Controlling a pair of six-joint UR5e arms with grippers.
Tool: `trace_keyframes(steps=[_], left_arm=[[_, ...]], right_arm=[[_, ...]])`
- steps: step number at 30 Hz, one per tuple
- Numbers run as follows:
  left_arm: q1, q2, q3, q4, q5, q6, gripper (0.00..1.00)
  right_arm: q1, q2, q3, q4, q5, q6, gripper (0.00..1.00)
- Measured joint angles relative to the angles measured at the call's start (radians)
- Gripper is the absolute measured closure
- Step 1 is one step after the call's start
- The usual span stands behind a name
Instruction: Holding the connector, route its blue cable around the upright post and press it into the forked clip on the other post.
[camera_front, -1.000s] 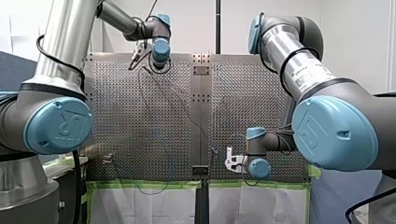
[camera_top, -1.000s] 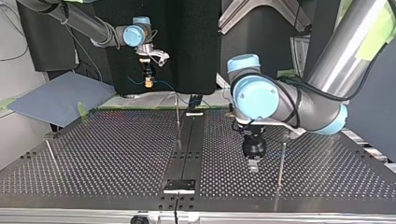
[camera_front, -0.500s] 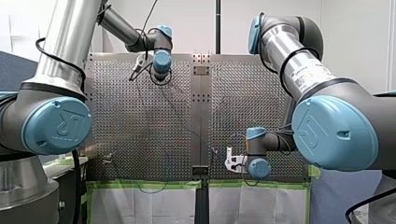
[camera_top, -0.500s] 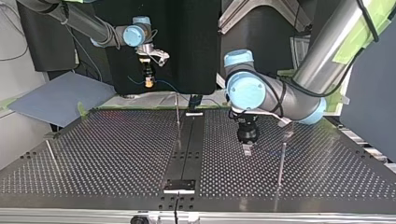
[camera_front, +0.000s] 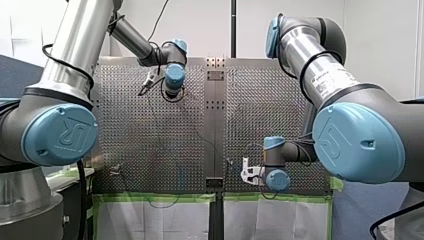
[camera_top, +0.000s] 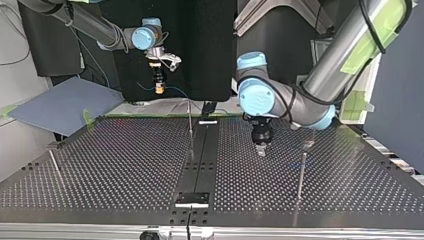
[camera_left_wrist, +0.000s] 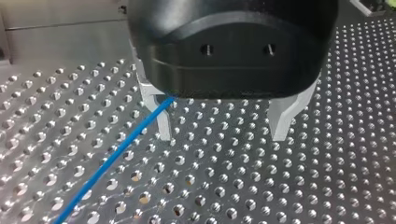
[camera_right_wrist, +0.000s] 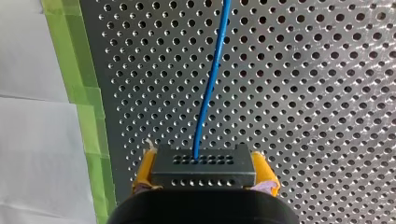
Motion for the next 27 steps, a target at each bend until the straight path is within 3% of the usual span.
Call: trace_keyframes(steps=[11,27], left_arm=[[-0.021,-0.009,-0.048,0.024,0.001,0.0,0.0],[-0.07,-0.136,-0.056,0.018,-0.036,-0.001,0.0]], right_arm=[[0.0,0.0,0.0,0.0,0.0,0.0,0.98],[0.0,0.0,0.0,-0.003,0.0,0.001,0.98]])
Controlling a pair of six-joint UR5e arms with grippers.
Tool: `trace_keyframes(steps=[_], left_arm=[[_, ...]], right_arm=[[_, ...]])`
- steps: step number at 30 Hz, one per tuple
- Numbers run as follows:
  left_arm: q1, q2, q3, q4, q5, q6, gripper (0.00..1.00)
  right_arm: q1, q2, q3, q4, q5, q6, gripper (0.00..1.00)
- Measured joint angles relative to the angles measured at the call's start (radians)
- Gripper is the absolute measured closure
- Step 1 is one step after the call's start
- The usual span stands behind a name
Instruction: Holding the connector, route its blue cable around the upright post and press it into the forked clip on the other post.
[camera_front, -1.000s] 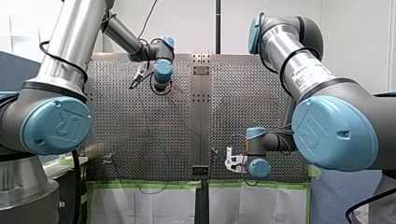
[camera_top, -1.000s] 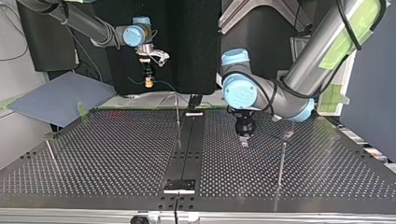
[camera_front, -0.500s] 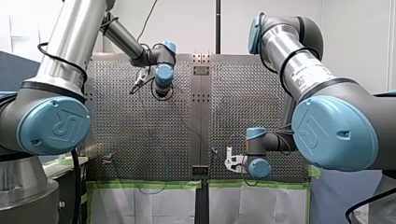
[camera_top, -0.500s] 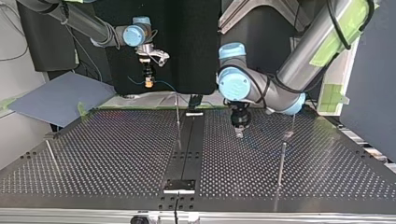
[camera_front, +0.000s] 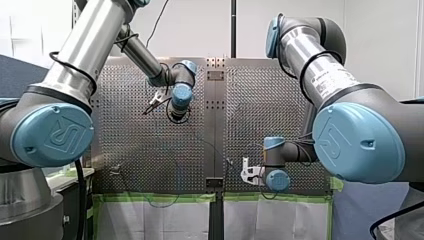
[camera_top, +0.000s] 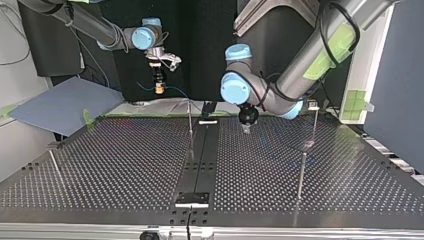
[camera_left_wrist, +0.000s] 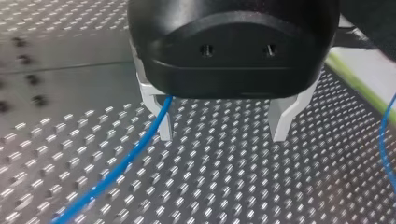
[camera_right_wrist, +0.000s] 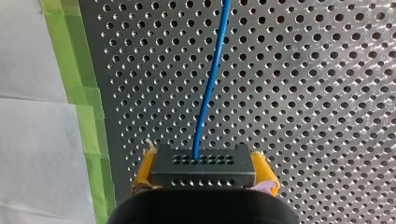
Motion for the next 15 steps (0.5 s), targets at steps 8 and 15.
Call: trace_keyframes(steps=[8,15], left_arm=[[-0.018,-0.012,-0.038,0.034,-0.001,-0.011,0.0],[-0.029,-0.013,-0.083,0.073,0.01,-0.022,0.0]], right_arm=[[0.002,0.0,0.0,-0.003,0.0,0.0,0.98],[0.012,0.001,0.0,-0.007,-0.024,-0.012,0.98]])
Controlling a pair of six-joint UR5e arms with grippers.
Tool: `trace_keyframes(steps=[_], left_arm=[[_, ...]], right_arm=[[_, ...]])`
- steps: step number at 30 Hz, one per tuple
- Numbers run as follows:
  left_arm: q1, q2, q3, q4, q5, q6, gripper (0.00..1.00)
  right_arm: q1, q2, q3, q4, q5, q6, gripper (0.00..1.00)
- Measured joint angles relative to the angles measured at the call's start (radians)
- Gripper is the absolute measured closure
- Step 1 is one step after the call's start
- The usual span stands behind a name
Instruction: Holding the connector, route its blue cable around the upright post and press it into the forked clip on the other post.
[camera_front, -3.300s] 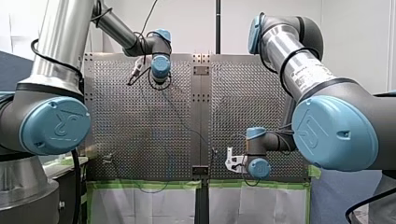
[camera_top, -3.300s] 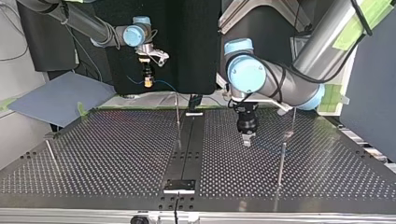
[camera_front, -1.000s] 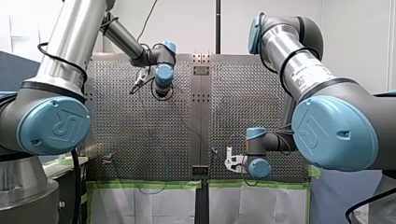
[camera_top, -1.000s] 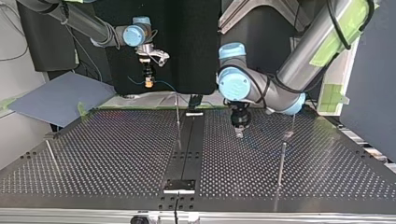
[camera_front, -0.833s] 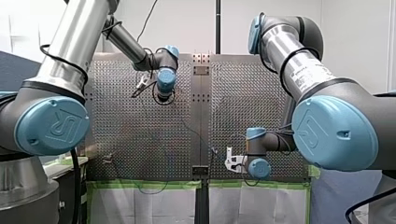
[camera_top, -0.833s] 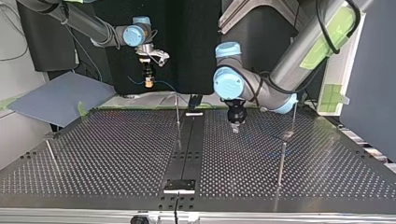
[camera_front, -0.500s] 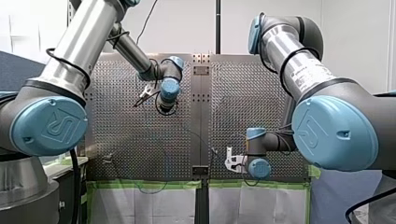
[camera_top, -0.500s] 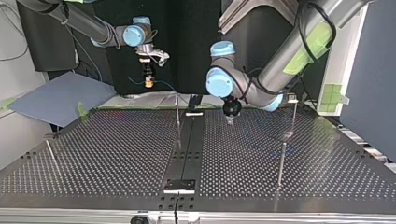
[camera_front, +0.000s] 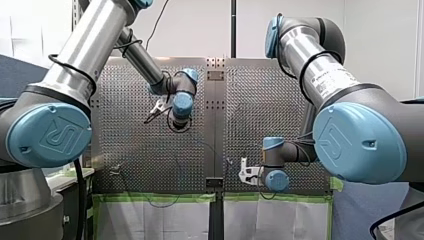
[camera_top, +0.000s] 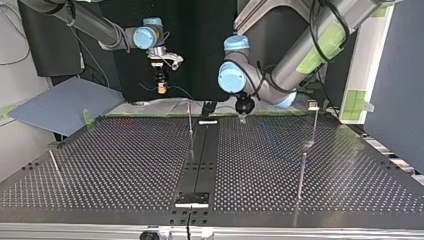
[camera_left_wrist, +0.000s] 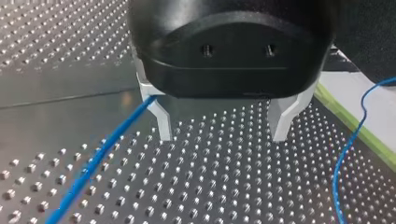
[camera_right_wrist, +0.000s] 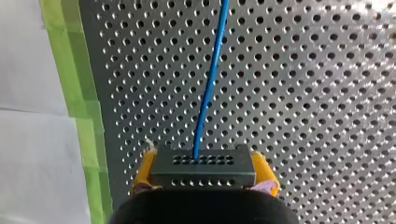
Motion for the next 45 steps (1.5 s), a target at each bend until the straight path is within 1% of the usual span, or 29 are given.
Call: trace_keyframes(steps=[5,8,15,20,25,28,33,36,40,45], left_arm=[[-0.007,0.0,-0.012,0.007,0.009,-0.016,0.0],[-0.013,0.0,-0.021,0.01,0.016,-0.022,0.0],[-0.021,-0.003,-0.049,0.029,0.029,-0.037,0.0],[-0.029,-0.032,-0.055,0.037,0.037,-0.046,0.0],[-0.042,-0.058,-0.055,0.054,0.059,-0.073,0.0],[-0.047,-0.062,-0.061,0.063,0.072,-0.091,0.0],[-0.051,-0.063,-0.088,0.096,0.092,-0.107,0.0],[-0.054,-0.063,-0.098,0.107,0.098,-0.113,0.0],[-0.059,-0.063,-0.102,0.116,0.108,-0.126,0.0],[-0.064,-0.069,-0.103,0.135,0.115,-0.154,0.0]], right_arm=[[0.006,0.0,0.0,0.002,-0.012,-0.013,0.98],[0.009,0.0,0.0,0.004,-0.024,-0.021,0.98],[0.014,0.0,0.0,0.006,-0.043,-0.029,0.98],[0.02,0.0,0.0,0.003,-0.071,-0.036,0.98],[0.027,0.0,0.0,-0.001,-0.106,-0.043,0.96],[0.031,0.0,0.0,-0.004,-0.12,-0.045,0.96],[0.037,0.0,0.0,-0.008,-0.128,-0.048,0.96],[0.04,0.0,0.0,-0.009,-0.138,-0.049,0.96],[0.045,0.0,0.0,-0.01,-0.155,-0.049,0.96],[0.048,0.0,0.0,-0.012,-0.161,-0.049,0.96]])
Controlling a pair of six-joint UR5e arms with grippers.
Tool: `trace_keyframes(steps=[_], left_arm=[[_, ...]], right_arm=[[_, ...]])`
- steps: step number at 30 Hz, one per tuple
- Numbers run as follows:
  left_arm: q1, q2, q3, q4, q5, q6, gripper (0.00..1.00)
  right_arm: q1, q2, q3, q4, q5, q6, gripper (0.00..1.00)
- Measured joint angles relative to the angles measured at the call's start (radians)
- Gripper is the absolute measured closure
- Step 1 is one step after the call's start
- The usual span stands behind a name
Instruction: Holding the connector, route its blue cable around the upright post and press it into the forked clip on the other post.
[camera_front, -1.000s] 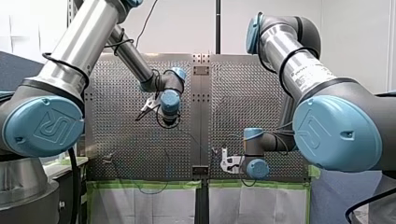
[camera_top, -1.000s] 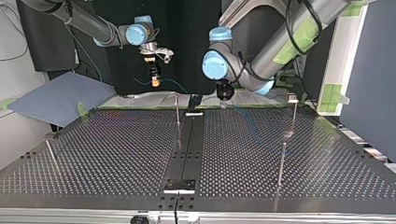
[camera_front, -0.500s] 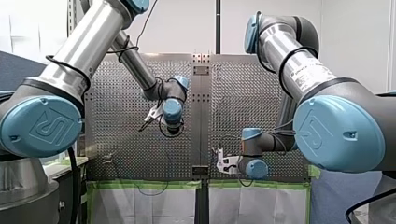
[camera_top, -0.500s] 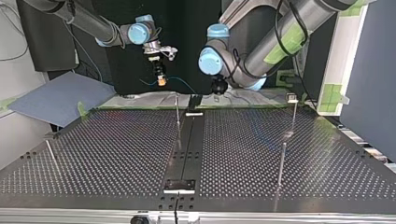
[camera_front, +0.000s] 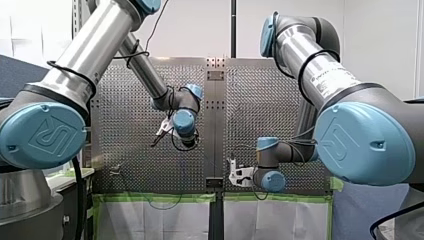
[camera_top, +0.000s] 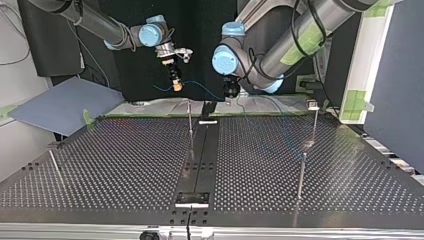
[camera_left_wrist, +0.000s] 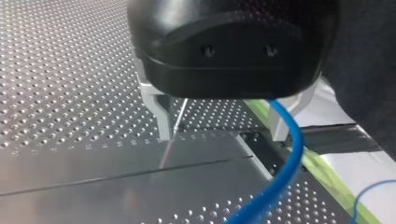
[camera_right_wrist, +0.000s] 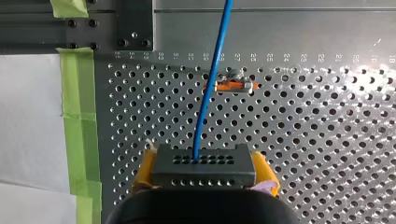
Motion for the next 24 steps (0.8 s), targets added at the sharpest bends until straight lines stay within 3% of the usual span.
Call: trace_keyframes(steps=[9,24], left_arm=[[-0.003,-0.054,0.0,0.025,0.011,-0.026,0.0],[-0.01,-0.06,0.002,0.058,0.032,-0.068,0.0]], right_arm=[[0.004,0.0,0.0,0.0,-0.001,0.0,0.96],[0.005,0.0,-0.001,-0.019,-0.008,0.007,0.96]])
